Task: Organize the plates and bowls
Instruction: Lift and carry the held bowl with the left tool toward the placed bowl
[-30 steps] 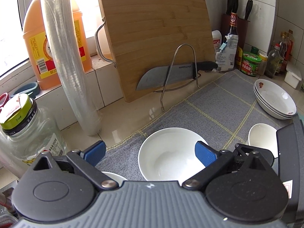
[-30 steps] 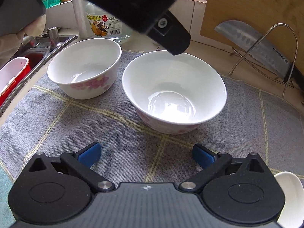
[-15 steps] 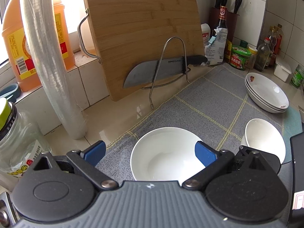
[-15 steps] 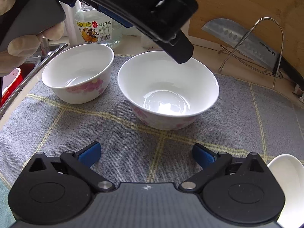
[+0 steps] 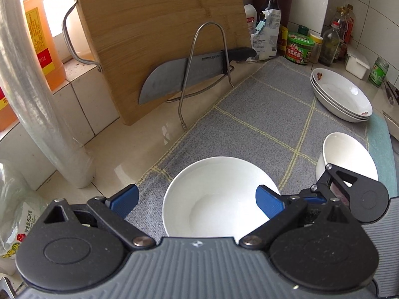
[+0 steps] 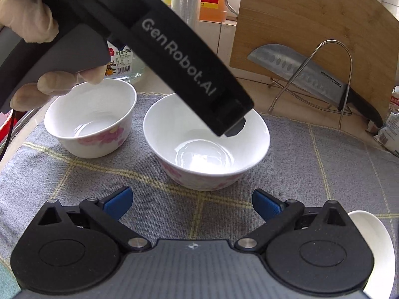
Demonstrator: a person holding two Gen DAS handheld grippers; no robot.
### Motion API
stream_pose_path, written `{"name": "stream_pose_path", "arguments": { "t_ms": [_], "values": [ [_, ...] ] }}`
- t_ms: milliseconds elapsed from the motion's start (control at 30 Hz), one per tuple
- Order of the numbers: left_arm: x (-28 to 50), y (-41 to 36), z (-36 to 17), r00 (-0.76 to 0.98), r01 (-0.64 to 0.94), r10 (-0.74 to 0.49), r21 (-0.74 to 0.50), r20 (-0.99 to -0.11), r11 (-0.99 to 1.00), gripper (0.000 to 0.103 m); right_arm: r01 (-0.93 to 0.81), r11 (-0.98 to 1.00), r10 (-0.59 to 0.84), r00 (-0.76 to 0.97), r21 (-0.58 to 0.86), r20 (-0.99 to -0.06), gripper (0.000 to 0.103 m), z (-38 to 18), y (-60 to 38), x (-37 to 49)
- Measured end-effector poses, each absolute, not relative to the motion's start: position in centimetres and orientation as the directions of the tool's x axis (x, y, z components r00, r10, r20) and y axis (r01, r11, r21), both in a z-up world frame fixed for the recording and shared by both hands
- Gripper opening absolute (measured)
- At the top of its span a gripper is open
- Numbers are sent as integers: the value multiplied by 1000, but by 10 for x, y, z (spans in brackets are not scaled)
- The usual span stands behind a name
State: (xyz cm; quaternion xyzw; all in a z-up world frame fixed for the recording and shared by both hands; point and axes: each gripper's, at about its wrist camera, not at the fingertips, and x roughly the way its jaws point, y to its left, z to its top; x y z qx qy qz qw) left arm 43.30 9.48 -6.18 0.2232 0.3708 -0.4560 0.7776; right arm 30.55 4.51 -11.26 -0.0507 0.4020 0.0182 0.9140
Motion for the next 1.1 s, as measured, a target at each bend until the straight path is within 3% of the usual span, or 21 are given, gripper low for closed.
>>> {"name": "stream_pose_path", "arguments": {
  "t_ms": [233,400,600,733,1000,1100],
  "values": [
    [441,93,-68,230,890,-525,-41,-819,455,91,-49,995,-25,702,-83,-712,103,-108,39,310],
    [443,89,-69,226,893,-518,-38,-825,449,91,-44,997,-8,710,-56,-704,101,-109,31,312],
    [445,87,-70,220,893,-513,-41,-830,448,90,-61,997,13,715,-44,-699,92,-107,24,319],
    [447,87,-70,215,890,-510,-48,-833,453,84,-79,996,27,722,-44,-691,87,-106,26,319],
    [448,85,-72,208,891,-509,-54,-835,451,79,-80,996,30,721,-41,-692,87,-104,27,316],
    [450,84,-72,196,889,-511,-68,-837,453,73,-80,996,28,721,-43,-692,87,-104,28,316]
  ]
}}
